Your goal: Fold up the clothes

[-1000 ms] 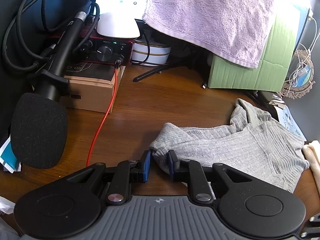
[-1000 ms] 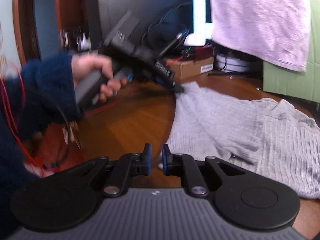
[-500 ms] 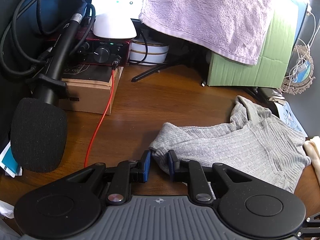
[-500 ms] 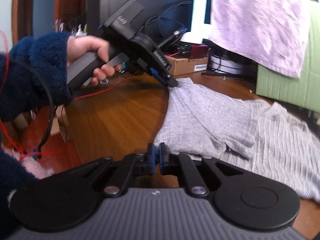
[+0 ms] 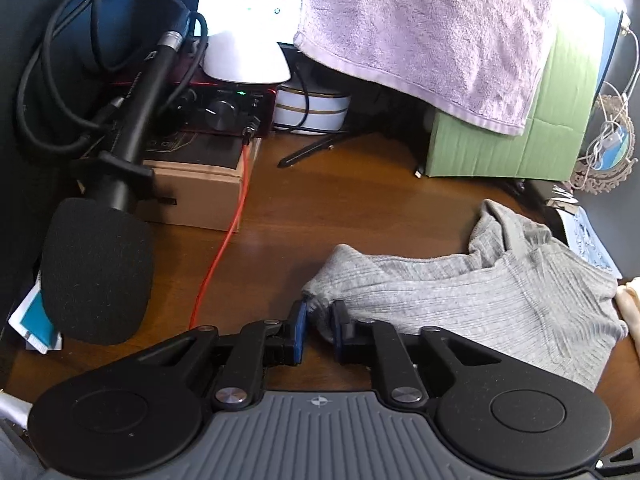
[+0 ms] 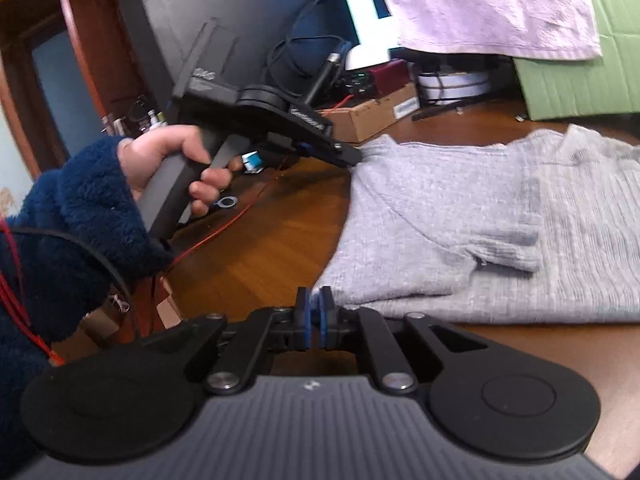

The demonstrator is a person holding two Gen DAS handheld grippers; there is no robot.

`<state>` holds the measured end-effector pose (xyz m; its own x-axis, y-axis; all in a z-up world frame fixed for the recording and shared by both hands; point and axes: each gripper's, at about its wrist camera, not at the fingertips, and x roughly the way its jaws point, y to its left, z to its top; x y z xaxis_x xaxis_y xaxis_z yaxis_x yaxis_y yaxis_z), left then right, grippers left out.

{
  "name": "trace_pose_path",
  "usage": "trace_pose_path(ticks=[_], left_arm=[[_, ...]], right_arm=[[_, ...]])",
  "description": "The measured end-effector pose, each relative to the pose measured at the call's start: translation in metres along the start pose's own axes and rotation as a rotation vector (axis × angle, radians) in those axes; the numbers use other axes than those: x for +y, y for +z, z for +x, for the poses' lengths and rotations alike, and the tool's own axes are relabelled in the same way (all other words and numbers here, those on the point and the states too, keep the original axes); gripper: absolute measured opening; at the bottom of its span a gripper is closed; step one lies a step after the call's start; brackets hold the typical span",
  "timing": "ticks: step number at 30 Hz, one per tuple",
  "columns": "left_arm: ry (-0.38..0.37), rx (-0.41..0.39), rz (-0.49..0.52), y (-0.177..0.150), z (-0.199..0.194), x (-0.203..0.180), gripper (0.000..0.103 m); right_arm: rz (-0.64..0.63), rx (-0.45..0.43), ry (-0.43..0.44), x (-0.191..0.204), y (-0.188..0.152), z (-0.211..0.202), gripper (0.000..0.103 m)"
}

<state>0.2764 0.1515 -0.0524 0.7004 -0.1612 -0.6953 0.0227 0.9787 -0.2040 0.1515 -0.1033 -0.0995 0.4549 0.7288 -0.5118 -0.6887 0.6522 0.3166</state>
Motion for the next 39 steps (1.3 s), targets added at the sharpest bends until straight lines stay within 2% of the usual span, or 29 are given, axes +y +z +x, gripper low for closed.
trace_pose_path(ticks=[4, 7, 9, 10, 12, 14, 16, 20, 27, 32, 33, 35, 39], left_arm=[[-0.001, -0.006, -0.024, 0.001, -0.006, 0.002, 0.024], [0.003, -0.034, -0.026, 0.000, -0.021, 0.002, 0.024], [0.003, -0.054, -0.018, 0.000, -0.033, 0.000, 0.022], [-0.011, -0.063, -0.014, -0.001, -0.038, -0.002, 0.016], [-0.075, -0.076, -0.005, -0.002, -0.044, -0.010, 0.009], [-0.169, -0.063, 0.017, -0.004, -0.039, -0.022, 0.008], [-0.201, -0.022, 0.035, -0.008, -0.024, -0.034, 0.007], [-0.200, 0.006, 0.049, -0.013, 0.001, -0.043, 0.006], [-0.143, 0.008, 0.072, -0.012, -0.004, -0.045, 0.005], [-0.086, 0.009, 0.104, -0.012, -0.011, -0.047, 0.005], [-0.082, 0.005, 0.104, -0.011, -0.013, -0.048, 0.005], [-0.084, -0.011, 0.106, -0.010, -0.018, -0.049, 0.005], [-0.096, -0.046, 0.128, -0.006, -0.028, -0.055, 0.006]], right_arm=[[0.010, 0.027, 0.064, 0.005, 0.001, 0.003, 0.012], [0.013, -0.007, 0.083, 0.007, 0.010, -0.002, 0.012], [0.001, -0.051, 0.055, 0.006, 0.018, -0.008, 0.012], [-0.002, -0.067, 0.033, 0.004, 0.022, -0.010, 0.012], [-0.025, -0.084, -0.043, 0.000, 0.028, -0.010, 0.012], [-0.045, -0.078, -0.105, -0.002, 0.031, -0.002, 0.012], [-0.054, -0.064, -0.140, -0.004, 0.032, 0.006, 0.012], [-0.038, -0.024, -0.154, -0.007, 0.023, 0.013, 0.012], [-0.032, -0.032, -0.145, -0.004, 0.014, 0.010, 0.013], [0.055, -0.059, -0.115, -0.019, 0.014, -0.023, 0.016], [0.086, -0.086, -0.140, -0.027, 0.014, -0.035, 0.024], [0.127, -0.136, -0.217, -0.044, 0.016, -0.062, 0.029], [0.113, -0.143, -0.545, -0.092, 0.026, -0.116, 0.029]])
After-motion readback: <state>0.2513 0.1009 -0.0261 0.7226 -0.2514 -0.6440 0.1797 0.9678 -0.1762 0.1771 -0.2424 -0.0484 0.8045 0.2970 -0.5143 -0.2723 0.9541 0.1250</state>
